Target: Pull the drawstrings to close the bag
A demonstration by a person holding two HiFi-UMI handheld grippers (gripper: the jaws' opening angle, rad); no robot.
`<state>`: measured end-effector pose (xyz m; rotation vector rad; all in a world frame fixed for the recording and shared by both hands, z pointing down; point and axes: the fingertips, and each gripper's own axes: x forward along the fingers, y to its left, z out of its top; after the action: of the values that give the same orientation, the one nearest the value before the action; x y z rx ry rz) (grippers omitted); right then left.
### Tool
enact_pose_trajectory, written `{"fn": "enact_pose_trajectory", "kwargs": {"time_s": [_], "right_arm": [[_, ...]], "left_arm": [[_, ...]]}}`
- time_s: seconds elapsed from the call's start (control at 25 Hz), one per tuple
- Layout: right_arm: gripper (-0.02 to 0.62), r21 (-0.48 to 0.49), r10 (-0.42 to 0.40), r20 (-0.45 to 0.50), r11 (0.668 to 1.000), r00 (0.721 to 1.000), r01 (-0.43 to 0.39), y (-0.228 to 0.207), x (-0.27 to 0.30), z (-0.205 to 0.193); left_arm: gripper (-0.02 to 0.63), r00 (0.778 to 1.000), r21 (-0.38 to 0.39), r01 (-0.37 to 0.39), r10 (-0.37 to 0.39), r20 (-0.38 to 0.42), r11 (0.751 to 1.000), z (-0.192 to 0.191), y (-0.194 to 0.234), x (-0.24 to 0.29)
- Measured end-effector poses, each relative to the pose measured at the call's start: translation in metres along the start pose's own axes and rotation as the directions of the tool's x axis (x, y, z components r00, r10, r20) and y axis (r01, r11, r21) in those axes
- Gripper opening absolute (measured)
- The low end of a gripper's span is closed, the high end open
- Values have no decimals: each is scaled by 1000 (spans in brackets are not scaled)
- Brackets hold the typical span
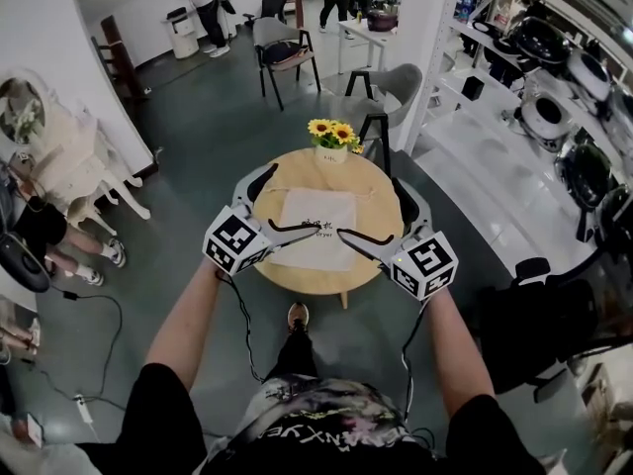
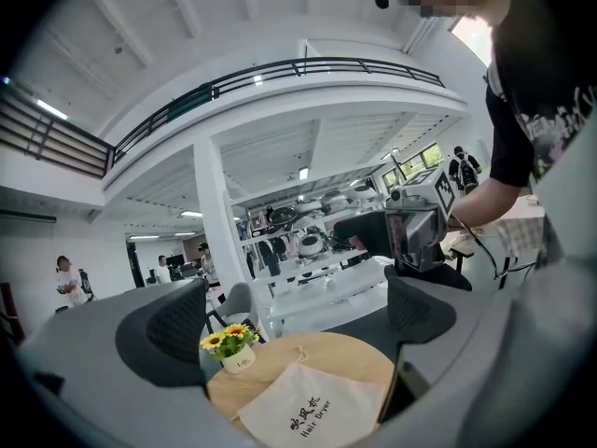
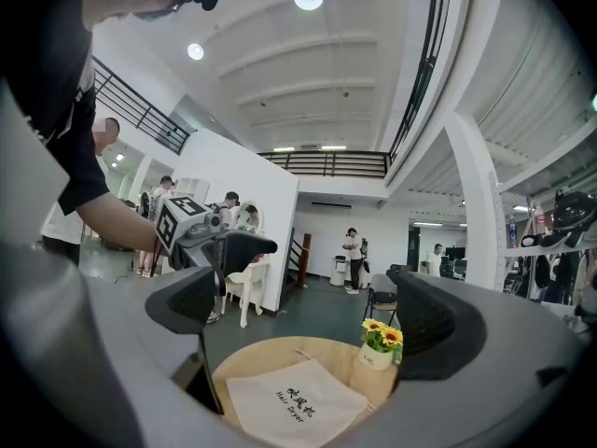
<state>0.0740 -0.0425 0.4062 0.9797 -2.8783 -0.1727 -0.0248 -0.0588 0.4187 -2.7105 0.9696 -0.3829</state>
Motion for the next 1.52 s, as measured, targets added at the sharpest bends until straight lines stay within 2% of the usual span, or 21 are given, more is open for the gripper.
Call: {"fn": "enact_pose_trajectory", "kwargs": {"time_s": [0.4, 0.84, 1.52], "right_arm": [[586, 19, -4, -25, 1000, 1000, 4, -43, 61, -19], [586, 35, -16, -53, 999, 998, 18, -86, 119, -29], [586, 62, -82, -99, 994, 992, 88, -144, 206, -33]], "left_arm": [[587, 1000, -32, 20, -20, -5, 999, -33, 60, 35], [586, 999, -58, 47, -47, 8, 997, -52, 123, 71], [586, 993, -100, 117, -115, 26, 988, -83, 218, 115]]}}
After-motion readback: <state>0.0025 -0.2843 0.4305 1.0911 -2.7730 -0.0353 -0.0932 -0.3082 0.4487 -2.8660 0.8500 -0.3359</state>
